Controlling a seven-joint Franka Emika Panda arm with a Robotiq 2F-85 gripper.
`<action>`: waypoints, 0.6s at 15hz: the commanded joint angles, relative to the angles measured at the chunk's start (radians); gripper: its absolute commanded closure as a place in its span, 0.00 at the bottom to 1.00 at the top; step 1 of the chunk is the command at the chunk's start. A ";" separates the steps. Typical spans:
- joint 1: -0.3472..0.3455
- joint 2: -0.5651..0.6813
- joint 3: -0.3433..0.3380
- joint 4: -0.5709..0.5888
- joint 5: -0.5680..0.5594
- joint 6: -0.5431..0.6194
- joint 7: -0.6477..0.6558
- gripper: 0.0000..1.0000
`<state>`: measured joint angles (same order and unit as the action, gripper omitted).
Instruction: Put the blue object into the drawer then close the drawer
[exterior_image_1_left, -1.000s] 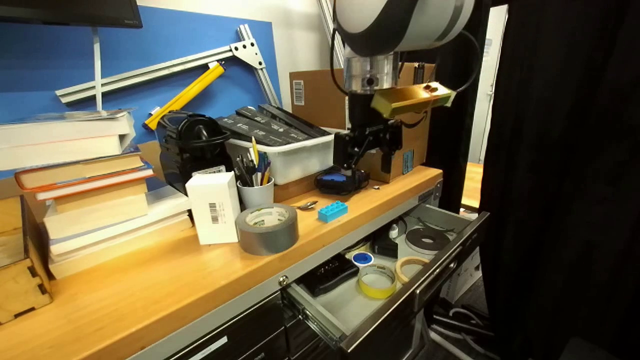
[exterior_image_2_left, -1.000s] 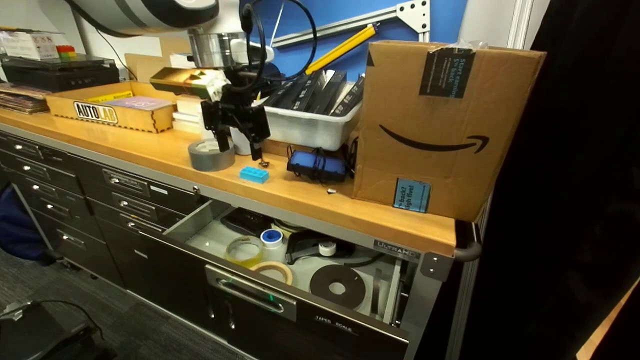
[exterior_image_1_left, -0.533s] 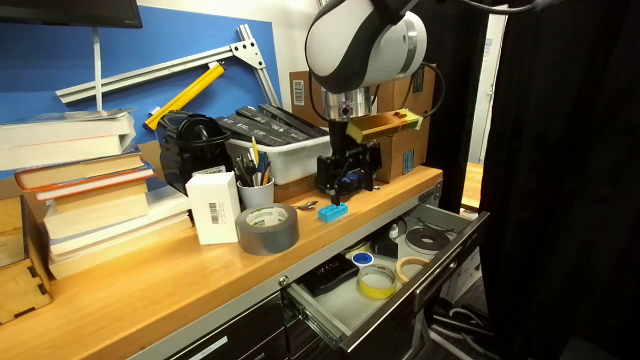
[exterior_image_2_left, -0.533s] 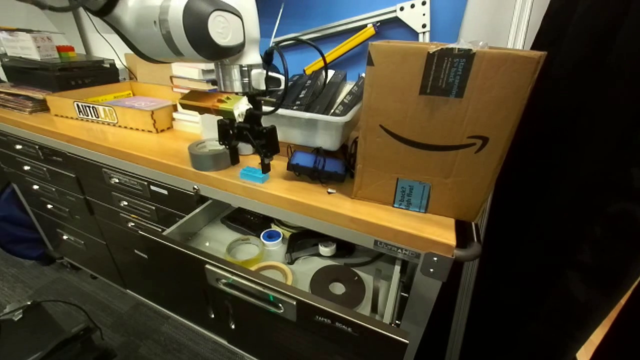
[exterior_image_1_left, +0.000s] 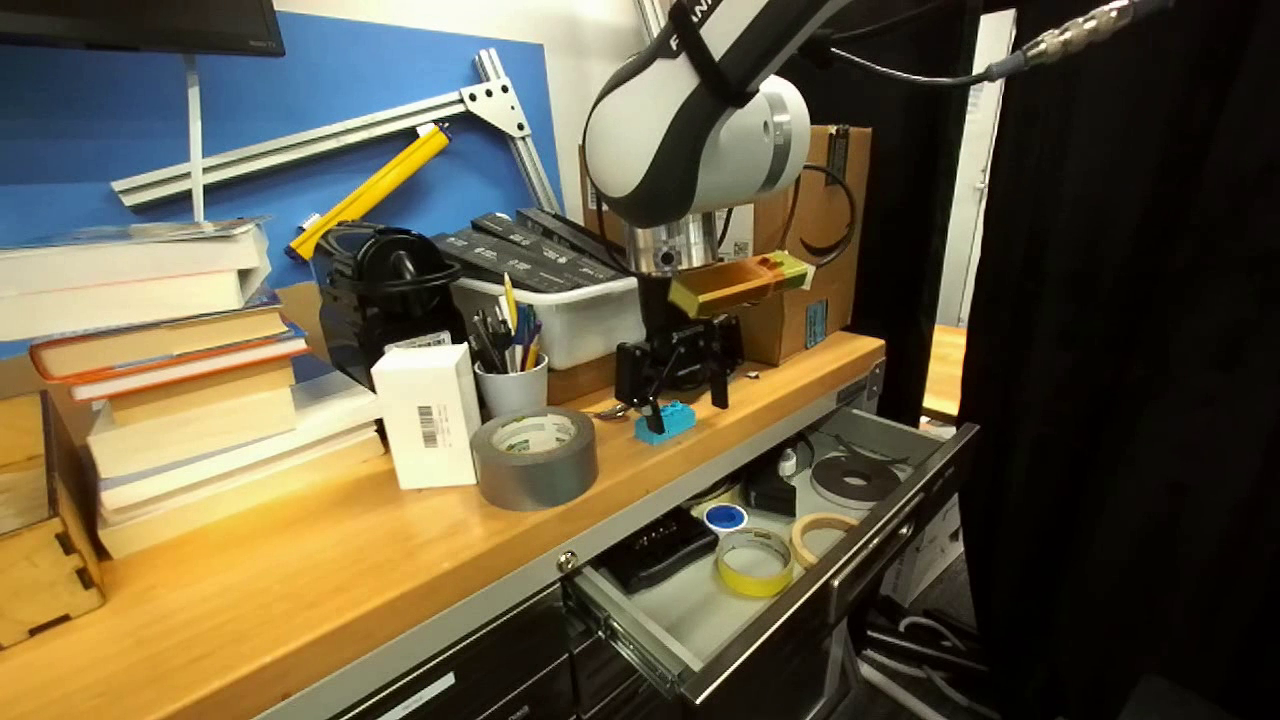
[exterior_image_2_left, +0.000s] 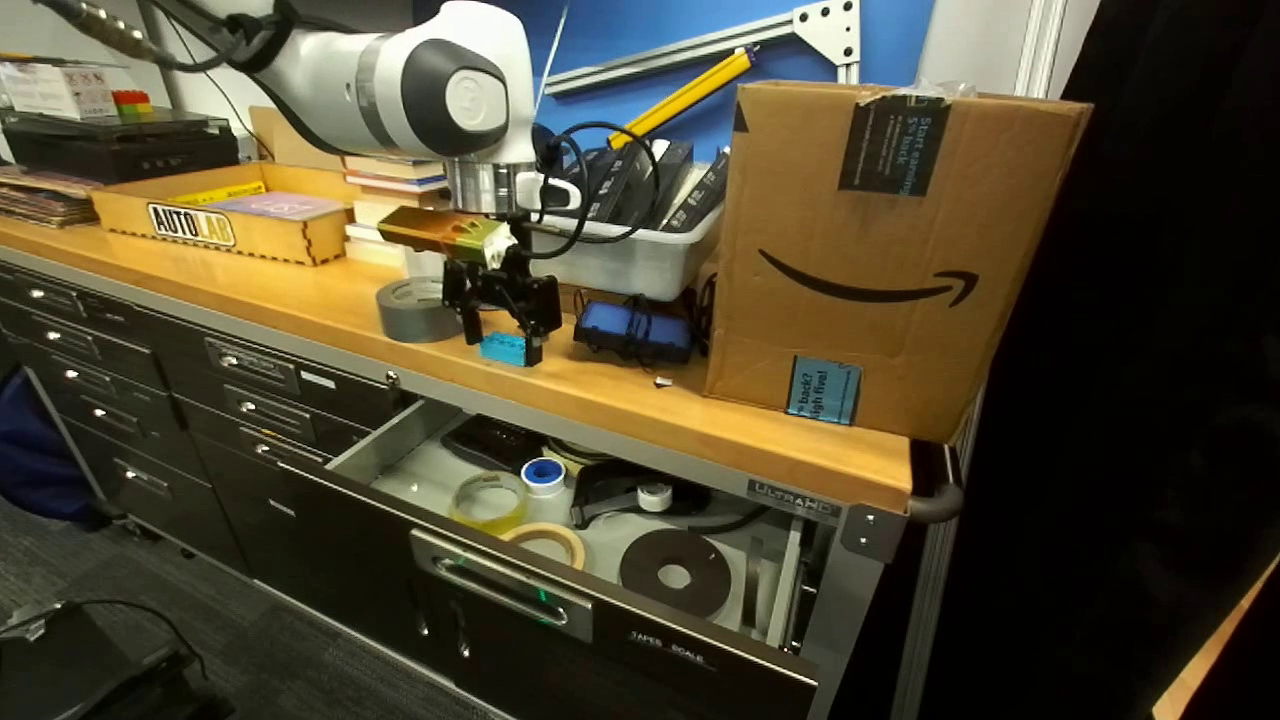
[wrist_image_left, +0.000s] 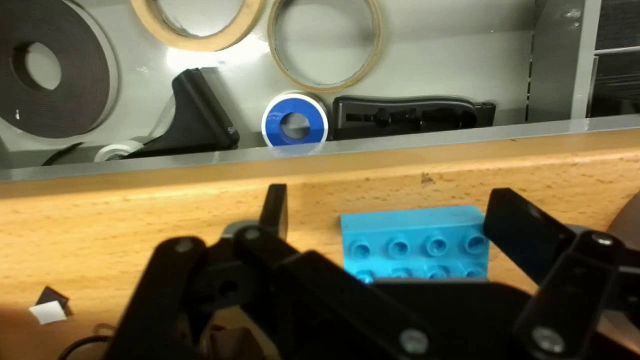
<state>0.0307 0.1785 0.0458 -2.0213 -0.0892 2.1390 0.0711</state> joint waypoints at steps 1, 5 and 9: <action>0.010 0.031 -0.001 0.043 0.019 -0.016 -0.008 0.00; 0.014 0.042 0.004 0.052 0.033 -0.021 -0.014 0.00; 0.025 0.050 0.015 0.057 0.061 -0.021 -0.015 0.00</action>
<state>0.0460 0.2059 0.0542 -2.0042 -0.0607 2.1388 0.0711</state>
